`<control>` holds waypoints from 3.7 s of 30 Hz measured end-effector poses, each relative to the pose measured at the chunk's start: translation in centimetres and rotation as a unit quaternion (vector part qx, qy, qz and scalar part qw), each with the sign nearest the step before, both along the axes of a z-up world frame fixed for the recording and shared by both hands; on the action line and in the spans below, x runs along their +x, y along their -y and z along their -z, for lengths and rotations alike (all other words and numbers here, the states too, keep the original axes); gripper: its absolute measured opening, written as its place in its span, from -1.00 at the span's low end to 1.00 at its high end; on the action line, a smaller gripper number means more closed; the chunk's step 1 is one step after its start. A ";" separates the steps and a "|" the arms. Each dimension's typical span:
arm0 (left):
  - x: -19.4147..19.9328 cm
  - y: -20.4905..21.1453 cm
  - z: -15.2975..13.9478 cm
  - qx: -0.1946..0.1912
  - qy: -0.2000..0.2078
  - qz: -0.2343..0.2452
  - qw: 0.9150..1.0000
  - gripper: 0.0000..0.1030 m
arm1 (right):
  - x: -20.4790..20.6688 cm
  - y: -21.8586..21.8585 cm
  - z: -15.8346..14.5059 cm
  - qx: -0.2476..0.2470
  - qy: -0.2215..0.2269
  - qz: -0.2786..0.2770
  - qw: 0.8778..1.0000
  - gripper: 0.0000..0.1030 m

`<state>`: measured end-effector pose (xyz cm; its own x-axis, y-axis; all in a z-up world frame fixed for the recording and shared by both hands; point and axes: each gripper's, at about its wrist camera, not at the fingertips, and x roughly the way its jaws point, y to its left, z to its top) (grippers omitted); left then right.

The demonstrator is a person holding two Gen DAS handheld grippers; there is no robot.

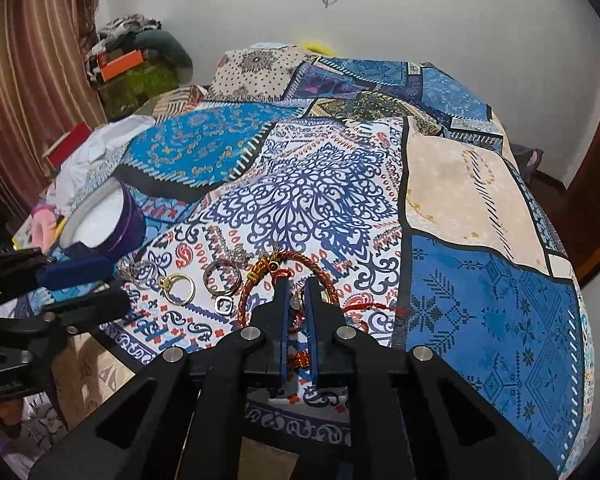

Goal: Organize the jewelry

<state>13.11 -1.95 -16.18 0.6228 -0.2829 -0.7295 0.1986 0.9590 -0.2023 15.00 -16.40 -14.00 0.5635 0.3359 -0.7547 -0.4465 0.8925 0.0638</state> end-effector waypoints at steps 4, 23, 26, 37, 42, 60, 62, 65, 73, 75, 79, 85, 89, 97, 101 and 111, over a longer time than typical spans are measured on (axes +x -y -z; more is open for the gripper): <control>1.0 -0.6 0.5 -0.008 -0.010 -0.011 1.000 -0.27 | -0.1 0.5 -0.4 0.023 0.001 0.000 1.000 -0.88; 1.2 -0.8 0.5 -0.038 0.003 -0.004 0.999 -0.47 | -1.1 1.8 -3.2 0.045 0.029 0.010 0.998 -0.88; 0.5 -1.3 -0.6 -0.041 0.017 -0.008 0.999 -0.47 | -1.4 1.0 -3.7 0.050 0.034 -0.001 0.998 -0.88; -2.1 -5.3 -5.4 -0.025 0.075 -0.049 0.996 -0.47 | -2.4 -4.8 -6.9 0.078 0.072 -0.064 0.992 -0.88; -3.2 -7.3 -6.8 -0.011 0.091 -0.070 0.993 -0.47 | -3.0 -7.5 -7.6 0.090 0.078 -0.091 0.989 -0.88; -2.2 -11.2 -2.7 0.000 0.045 -0.097 0.994 -0.47 | -1.0 -14.1 -4.1 0.094 0.016 -0.141 0.985 -0.88; -1.7 -11.3 -2.0 -0.001 0.037 -0.097 0.995 -0.47 | -0.3 -14.6 -3.3 0.090 0.003 -0.142 0.986 -0.88; -1.0 -11.5 -1.3 -0.001 0.028 -0.095 0.995 -0.47 | 0.4 -15.3 -2.5 0.089 -0.016 -0.143 0.986 -0.88; -0.4 -11.7 -0.3 0.006 0.021 -0.085 0.996 -0.47 | 1.4 -16.9 -1.3 0.081 -0.042 -0.150 0.984 -0.88; -0.4 -11.7 -0.3 0.006 0.021 -0.084 0.996 -0.47 | 1.6 -17.0 -1.2 0.081 -0.044 -0.151 0.984 -0.88; -0.4 -11.8 -0.2 0.007 0.022 -0.089 0.996 -0.47 | 1.6 -17.2 -1.1 0.084 -0.048 -0.155 0.983 -0.88; -0.5 -12.1 -0.4 0.007 0.020 -0.095 0.995 -0.46 | 1.7 -17.3 -1.0 0.073 -0.053 -0.150 0.985 -0.84; -1.0 -12.2 -0.6 0.011 0.019 -0.098 0.995 -0.46 | 1.8 -17.0 -1.2 0.074 -0.055 -0.143 0.985 -0.61; -2.2 -12.7 -2.1 0.025 0.029 -0.117 0.992 -0.46 | 0.9 -15.6 -2.9 0.078 -0.031 -0.133 0.988 -0.47; -2.8 -12.8 -3.2 0.030 0.039 -0.127 0.991 -0.45 | 0.1 -14.4 -3.8 0.076 -0.018 -0.126 0.989 -0.47; -3.6 -10.1 -6.1 0.037 0.068 -0.125 0.989 -0.23 | -1.7 -8.5 -5.4 0.069 0.017 -0.081 0.994 -0.46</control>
